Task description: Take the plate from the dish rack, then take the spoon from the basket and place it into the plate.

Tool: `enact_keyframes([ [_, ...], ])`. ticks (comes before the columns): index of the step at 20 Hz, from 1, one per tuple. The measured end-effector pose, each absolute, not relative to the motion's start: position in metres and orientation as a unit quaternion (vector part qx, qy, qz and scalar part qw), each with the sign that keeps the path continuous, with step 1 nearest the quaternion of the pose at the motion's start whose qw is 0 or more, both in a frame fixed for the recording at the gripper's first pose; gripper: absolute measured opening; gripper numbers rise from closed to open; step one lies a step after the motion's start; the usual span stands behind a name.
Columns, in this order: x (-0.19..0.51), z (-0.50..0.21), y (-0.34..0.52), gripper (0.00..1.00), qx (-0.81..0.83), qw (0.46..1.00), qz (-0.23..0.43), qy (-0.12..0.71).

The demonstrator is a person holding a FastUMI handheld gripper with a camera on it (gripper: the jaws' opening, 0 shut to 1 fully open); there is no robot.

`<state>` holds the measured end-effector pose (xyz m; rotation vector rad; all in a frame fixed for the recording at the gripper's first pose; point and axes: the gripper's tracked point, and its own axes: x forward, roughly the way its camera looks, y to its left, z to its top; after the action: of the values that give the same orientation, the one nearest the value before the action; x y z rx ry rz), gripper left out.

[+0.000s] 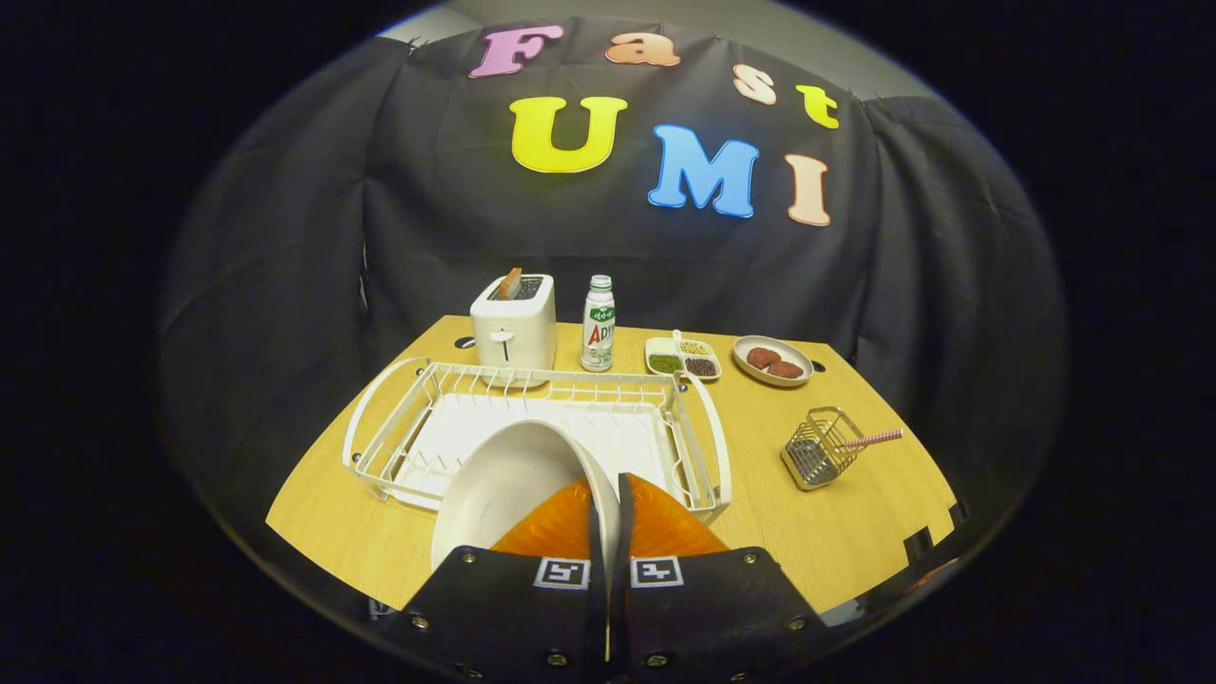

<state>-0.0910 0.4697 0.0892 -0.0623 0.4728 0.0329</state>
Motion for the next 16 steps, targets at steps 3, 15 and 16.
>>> enact_keyframes([
  [3, -0.101, 0.067, 0.469, 0.02, -0.019, 0.969, 0.034, 0.246],
  [15, -0.121, -0.001, 0.458, 0.02, 0.057, 0.951, 0.032, 0.302],
  [16, -0.119, -0.005, 0.455, 0.02, 0.065, 0.95, 0.027, 0.304],
])
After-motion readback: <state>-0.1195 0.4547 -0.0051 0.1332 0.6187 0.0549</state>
